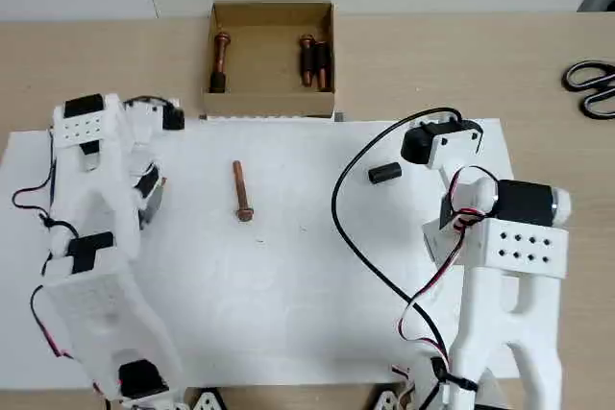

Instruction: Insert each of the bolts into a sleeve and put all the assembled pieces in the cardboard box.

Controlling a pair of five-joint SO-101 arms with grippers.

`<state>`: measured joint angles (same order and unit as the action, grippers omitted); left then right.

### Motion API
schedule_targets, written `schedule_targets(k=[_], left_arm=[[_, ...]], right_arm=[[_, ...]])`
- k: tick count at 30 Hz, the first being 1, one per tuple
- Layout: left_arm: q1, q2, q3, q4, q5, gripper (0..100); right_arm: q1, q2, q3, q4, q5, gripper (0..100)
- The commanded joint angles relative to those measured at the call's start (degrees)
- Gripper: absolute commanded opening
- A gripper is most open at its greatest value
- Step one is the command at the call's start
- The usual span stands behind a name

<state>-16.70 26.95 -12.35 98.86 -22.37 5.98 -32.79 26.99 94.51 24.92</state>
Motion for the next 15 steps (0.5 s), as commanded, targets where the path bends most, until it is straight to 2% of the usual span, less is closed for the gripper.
schedule_targets(k=[1,3,8,11,15], left_arm=[[4.6,-10.4,-2.2,1.5,12.3,0],[7.6,-13.5,-2.2,1.5,19.0,0],[11.7,-19.9,-2.2,1.2,26.5,0],[12.7,-21.3,-2.2,1.1,33.8,0],[12.3,-21.0,-2.2,1.3,54.6,1]], right_arm=[[0.3,-1.9,-0.4,-0.9,0.2,0.5],[0.3,-1.9,-0.4,-0.8,0.2,0.5],[0.3,-1.9,-0.4,-0.6,0.1,0.4],[0.3,-1.9,-0.4,-0.5,0.1,0.4],[0.3,-1.9,-0.4,-0.5,0.1,0.4]])
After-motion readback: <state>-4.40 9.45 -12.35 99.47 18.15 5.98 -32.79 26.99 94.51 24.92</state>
